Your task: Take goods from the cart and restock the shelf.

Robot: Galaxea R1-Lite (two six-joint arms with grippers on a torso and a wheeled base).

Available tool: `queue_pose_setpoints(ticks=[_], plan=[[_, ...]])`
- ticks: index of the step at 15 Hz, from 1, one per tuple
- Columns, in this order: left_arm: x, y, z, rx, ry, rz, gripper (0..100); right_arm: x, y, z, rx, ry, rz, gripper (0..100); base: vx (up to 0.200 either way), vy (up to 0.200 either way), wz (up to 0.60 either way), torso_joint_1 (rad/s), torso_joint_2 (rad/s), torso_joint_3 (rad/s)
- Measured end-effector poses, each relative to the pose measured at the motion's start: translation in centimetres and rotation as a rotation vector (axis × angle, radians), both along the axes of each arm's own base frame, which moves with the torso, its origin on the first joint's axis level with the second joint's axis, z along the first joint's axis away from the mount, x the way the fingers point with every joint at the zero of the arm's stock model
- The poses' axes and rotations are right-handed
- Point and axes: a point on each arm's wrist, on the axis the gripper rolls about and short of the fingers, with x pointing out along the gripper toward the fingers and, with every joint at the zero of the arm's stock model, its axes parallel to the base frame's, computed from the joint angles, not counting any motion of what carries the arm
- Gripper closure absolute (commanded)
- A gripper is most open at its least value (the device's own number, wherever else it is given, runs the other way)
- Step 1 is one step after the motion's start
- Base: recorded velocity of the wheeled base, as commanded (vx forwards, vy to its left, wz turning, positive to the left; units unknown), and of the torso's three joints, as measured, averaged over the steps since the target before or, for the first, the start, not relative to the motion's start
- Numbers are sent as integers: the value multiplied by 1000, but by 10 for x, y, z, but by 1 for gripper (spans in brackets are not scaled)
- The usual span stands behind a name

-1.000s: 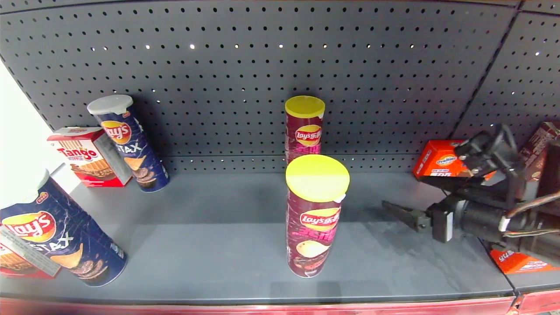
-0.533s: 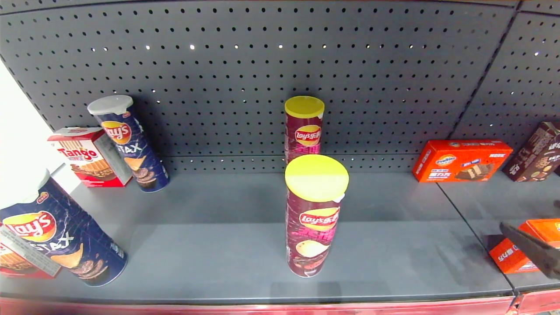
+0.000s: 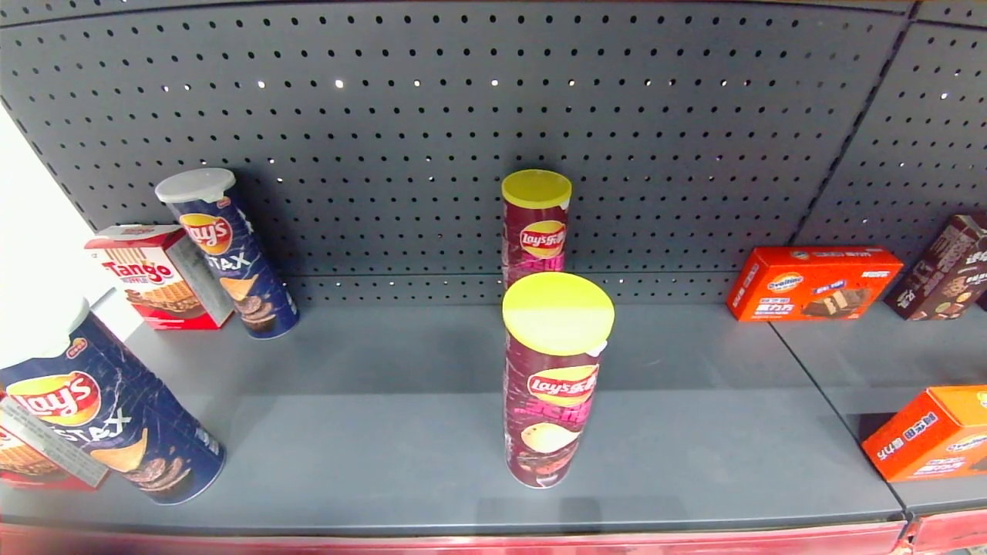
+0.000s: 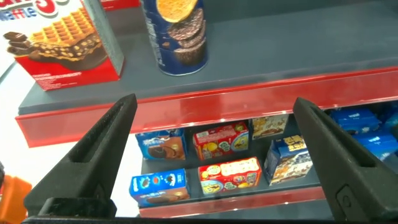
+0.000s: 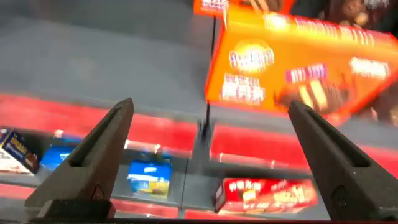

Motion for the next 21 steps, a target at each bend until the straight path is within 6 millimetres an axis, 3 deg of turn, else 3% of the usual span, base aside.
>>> queue_pose_setpoints(ticks=[2,3,6,8,12,14,21], plan=[[0,-1,0,1,0,-30,0,-7,-1,-18,30,69,24,0,0,0,0,0,0,0],[0,-1,0,2,0,-33,0,-9,0,-19,40,56,67,0,0,0,0,0,0,0],[0,-1,0,5,-1,-33,0,-11,-2,-20,134,37,-19,0,0,0,0,0,0,0],[0,-1,0,5,-1,-33,0,-12,0,-21,107,37,60,0,0,0,0,0,0,0],[0,-1,0,5,-1,-34,0,-10,1,-21,117,69,-52,0,0,0,0,0,0,0],[0,-1,0,5,-1,-31,0,-11,4,-26,103,108,48,0,0,0,0,0,0,0],[0,-1,0,3,-1,-31,0,-13,4,-27,121,89,28,0,0,0,0,0,0,0]])
